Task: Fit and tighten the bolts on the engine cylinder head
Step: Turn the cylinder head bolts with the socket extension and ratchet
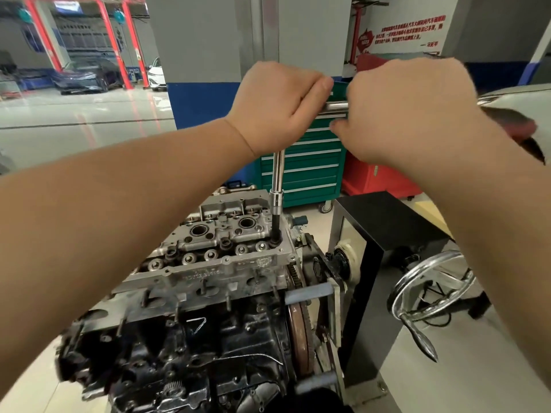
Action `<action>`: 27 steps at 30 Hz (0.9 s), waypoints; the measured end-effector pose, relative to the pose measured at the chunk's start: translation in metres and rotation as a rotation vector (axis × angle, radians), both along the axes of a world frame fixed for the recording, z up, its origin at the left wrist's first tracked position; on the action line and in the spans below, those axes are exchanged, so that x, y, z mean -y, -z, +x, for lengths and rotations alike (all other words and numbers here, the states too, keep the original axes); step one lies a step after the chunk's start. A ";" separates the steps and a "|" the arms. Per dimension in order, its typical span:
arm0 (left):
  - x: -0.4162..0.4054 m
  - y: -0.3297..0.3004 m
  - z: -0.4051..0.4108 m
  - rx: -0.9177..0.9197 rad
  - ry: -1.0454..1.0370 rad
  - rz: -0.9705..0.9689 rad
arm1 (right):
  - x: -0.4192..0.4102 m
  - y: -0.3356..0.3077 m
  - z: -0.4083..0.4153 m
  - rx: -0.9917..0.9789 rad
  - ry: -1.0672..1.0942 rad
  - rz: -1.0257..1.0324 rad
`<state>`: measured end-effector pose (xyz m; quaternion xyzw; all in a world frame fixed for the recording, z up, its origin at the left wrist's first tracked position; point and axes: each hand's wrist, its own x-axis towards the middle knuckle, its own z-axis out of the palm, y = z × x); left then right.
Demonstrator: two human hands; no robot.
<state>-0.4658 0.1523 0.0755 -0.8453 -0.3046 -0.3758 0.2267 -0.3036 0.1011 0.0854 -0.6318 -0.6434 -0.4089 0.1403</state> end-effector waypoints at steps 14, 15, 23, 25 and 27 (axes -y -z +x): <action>0.015 -0.011 -0.001 -0.146 -0.622 -0.092 | -0.057 -0.014 -0.041 -0.228 -0.212 -0.243; 0.010 -0.008 -0.006 -0.100 -0.495 -0.056 | -0.048 -0.015 -0.035 -0.172 -0.138 -0.220; 0.007 0.002 -0.006 0.082 0.009 -0.019 | -0.002 0.002 -0.024 0.042 -0.004 -0.017; 0.012 0.001 0.000 0.072 -0.281 -0.024 | -0.018 -0.004 -0.025 -0.044 -0.046 -0.073; 0.025 -0.003 0.016 -0.051 -0.557 -0.010 | -0.039 -0.007 -0.024 -0.161 -0.150 -0.182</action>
